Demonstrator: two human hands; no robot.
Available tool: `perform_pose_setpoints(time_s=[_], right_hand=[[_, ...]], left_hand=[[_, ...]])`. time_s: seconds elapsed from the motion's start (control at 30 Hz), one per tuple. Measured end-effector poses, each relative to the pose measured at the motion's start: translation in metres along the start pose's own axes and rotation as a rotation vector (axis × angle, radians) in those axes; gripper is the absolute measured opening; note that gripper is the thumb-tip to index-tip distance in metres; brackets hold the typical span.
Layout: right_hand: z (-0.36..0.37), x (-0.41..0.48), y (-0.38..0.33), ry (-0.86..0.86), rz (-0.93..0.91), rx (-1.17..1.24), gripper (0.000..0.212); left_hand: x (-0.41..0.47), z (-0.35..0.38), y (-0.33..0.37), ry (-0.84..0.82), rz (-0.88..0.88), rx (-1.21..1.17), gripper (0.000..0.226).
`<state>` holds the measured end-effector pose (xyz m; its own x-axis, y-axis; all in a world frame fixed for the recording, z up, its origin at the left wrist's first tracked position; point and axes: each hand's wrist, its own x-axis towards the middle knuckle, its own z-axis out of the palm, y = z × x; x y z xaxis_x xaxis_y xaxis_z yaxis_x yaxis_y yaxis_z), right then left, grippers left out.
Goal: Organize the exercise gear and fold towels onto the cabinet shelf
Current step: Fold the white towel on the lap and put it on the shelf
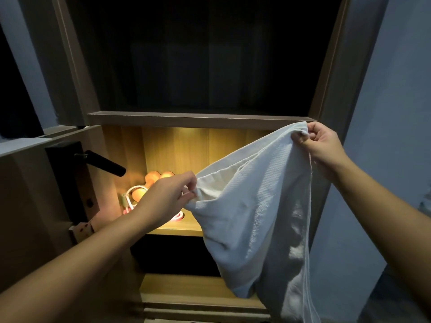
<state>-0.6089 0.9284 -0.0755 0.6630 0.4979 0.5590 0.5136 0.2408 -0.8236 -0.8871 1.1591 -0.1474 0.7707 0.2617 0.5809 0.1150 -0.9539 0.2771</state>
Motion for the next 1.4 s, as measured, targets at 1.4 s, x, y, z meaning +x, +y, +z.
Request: perform_pose_setpoints(time_s=[1.4], right_hand=[[-0.031,0.013,0.001,0.053,0.140,-0.357,0.022]], left_hand=[[0.098,-0.097,0.010,-0.281,0.089,0.315,0.023]])
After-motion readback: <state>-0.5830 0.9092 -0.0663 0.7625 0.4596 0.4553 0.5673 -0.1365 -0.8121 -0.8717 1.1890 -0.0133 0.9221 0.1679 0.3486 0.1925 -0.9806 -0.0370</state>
